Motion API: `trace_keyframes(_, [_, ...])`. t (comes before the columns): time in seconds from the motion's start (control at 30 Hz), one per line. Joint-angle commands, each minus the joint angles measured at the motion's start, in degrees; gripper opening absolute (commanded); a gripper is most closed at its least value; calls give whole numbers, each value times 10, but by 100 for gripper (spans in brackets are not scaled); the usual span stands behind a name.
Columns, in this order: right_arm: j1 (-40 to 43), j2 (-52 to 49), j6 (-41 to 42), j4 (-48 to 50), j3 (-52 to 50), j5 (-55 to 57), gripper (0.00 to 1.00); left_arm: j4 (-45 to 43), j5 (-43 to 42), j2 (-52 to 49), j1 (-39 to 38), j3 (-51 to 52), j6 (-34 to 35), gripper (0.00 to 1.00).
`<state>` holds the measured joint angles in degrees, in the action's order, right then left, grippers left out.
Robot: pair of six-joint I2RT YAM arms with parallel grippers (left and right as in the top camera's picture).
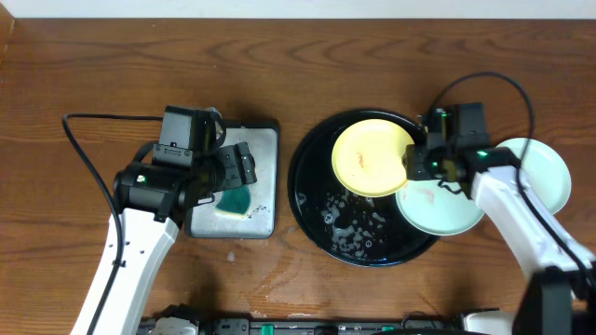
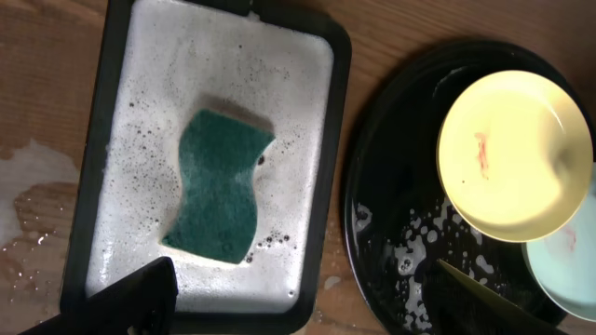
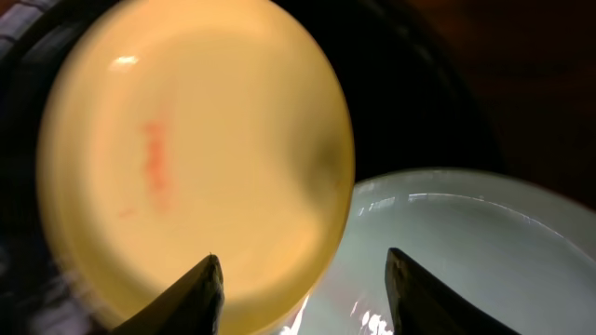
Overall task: Clean dirty plates on tray and stack at the side
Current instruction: 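Move right gripper back and grip the yellow plate rim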
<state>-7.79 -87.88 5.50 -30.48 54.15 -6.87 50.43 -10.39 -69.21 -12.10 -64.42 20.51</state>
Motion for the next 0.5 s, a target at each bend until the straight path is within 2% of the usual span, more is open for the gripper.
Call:
trace_keyframes(0.0, [-8, -48, -19, 21, -7, 68, 54, 1, -1, 0, 2, -13, -8, 84])
trace_keyframes(0.03, [-8, -57, -17, 25, -7, 68, 49, 1, -1, 0, 2, -13, -8, 84])
trace_keyframes(0.1, [-8, -61, -16, 26, -7, 44, 21, 1, -1, 0, 2, -13, -8, 84])
trace_keyframes(0.2, [-11, -48, -3, 19, -6, 24, 1, 1, -1, 0, 2, -13, -8, 84])
trace_keyframes(0.37, [-21, -18, 25, -14, -6, 18, 1, 1, -1, 0, 2, -13, -8, 84])
trace_keyframes(0.47, [-35, 1, 61, -37, -6, -38, 1, 1, -1, 0, 2, -13, -8, 84])
